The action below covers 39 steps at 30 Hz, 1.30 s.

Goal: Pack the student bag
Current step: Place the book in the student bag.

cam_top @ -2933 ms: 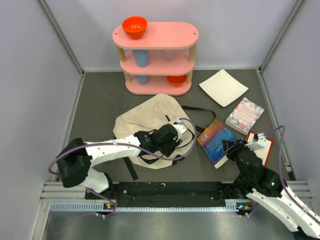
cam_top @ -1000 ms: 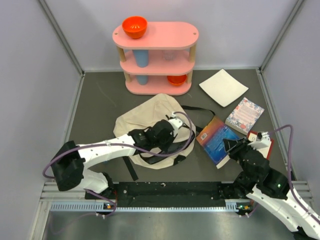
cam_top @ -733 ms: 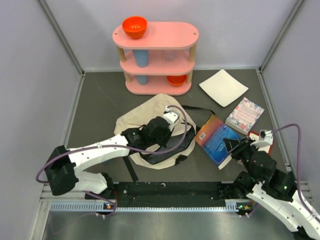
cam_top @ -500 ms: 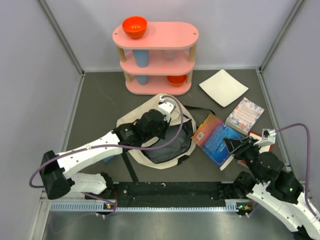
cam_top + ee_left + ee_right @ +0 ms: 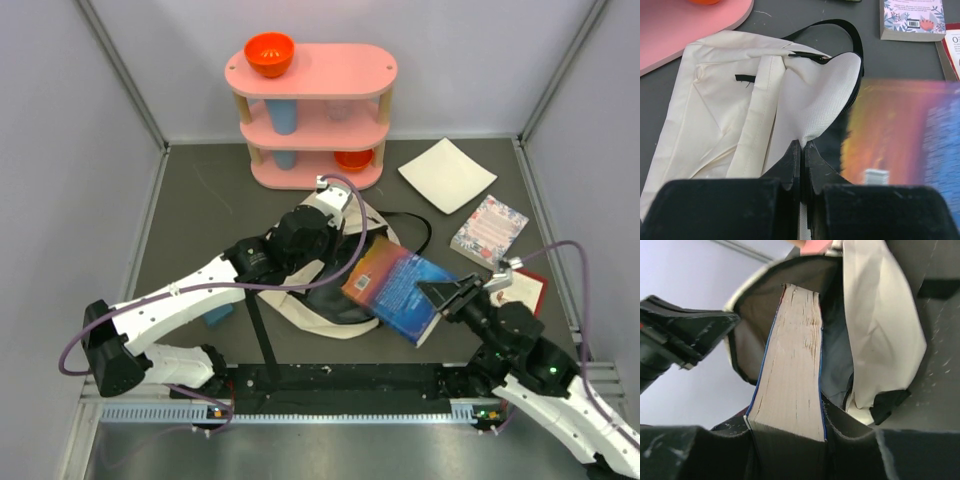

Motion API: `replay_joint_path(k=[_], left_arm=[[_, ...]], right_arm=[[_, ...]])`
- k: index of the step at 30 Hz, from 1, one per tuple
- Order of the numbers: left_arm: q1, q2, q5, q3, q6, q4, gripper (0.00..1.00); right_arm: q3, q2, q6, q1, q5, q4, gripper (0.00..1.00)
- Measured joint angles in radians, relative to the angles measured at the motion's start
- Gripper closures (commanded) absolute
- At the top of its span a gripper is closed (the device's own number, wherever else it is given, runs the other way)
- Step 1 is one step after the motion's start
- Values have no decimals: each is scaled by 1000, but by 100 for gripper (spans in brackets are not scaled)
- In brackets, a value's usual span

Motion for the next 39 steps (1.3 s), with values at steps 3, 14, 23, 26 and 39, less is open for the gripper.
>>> replay_joint_path(k=[3,14,23,26,39], left_arm=[[0,0,2,-19,-5,19,100],[0,-36,43,-74,-24,51,100],[1,-56,86,-73,-18,58,100],[1,-56,94,-72,-14,58,100],[3,-50,105,56,6,-10,100]], right_arm=[[-196,2,102,0,-55,192,100],[-420,32,219,0,-48,417,100],[-407,478,227,2,-63,769,100],[-373,608,211,8,-72,847,100],[-155,1039,200,16,-58,1173,100]])
